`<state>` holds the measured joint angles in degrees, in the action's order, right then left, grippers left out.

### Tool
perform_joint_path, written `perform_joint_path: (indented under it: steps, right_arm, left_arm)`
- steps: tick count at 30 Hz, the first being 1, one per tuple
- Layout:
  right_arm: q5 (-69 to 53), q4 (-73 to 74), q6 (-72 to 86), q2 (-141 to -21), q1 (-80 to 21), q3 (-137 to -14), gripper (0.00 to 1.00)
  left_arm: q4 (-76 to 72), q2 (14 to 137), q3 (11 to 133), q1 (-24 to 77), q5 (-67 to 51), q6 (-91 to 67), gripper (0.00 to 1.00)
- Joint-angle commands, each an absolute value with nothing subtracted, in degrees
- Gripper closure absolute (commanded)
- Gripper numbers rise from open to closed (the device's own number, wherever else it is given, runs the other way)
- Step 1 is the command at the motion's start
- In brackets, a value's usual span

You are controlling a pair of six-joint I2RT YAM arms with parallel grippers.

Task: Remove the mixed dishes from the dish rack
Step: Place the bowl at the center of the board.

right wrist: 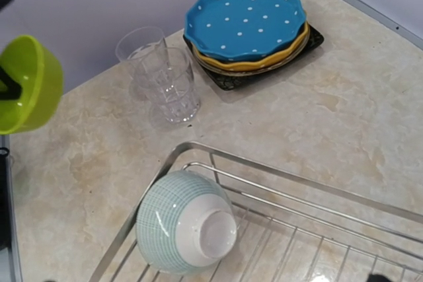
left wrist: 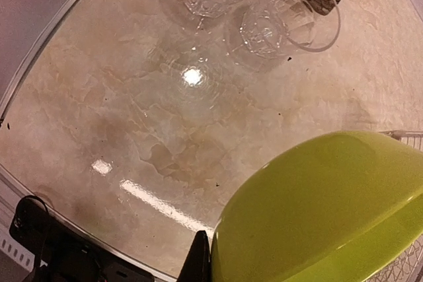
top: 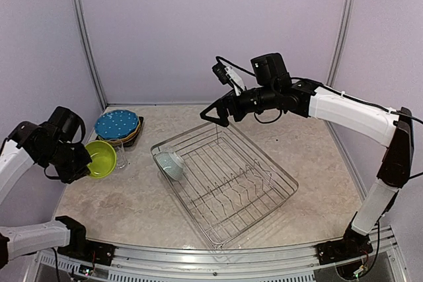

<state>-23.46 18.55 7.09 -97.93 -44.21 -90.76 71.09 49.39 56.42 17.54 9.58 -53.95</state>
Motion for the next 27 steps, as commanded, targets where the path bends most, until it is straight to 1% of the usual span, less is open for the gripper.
perform_joint_path:
  steps: [1,5,9,17,21,24,27]
  right_arm:
    - [-24.10,18.90,7.01,-96.43,-43.72,-89.78,0.01]
    - [-23.95,18.14,7.62,-95.70,-43.74,-88.85,0.01]
    - [-24.17,17.83,8.10,-95.38,-43.73,-88.33,0.01]
    - [-24.28,18.11,8.11,-95.27,-43.73,-88.23,0.01]
    - [-24.02,18.32,8.28,-95.10,-43.77,-87.92,0.01]
    - [-23.98,18.40,8.44,-95.04,-43.69,-87.80,0.01]
    - [-23.54,18.47,8.45,-94.84,-43.73,-87.76,0.01]
  left_arm:
    - [72.87,50.17,53.32,16.09,10.59,-66.44,1.00]
    - [72.93,48.33,49.08,15.17,11.10,-77.33,1.00]
    - [70.47,48.29,44.79,11.44,7.79,-81.08,1.00]
    - [60.97,53.56,39.73,3.32,0.53,-75.20,1.00]
    - [55.91,55.40,38.23,-2.95,-3.78,-71.61,0.94]
    - [53.47,57.89,38.22,-5.47,-5.17,-69.29,0.88]
    - [51.30,61.46,38.00,-7.71,-6.87,-67.26,0.88]
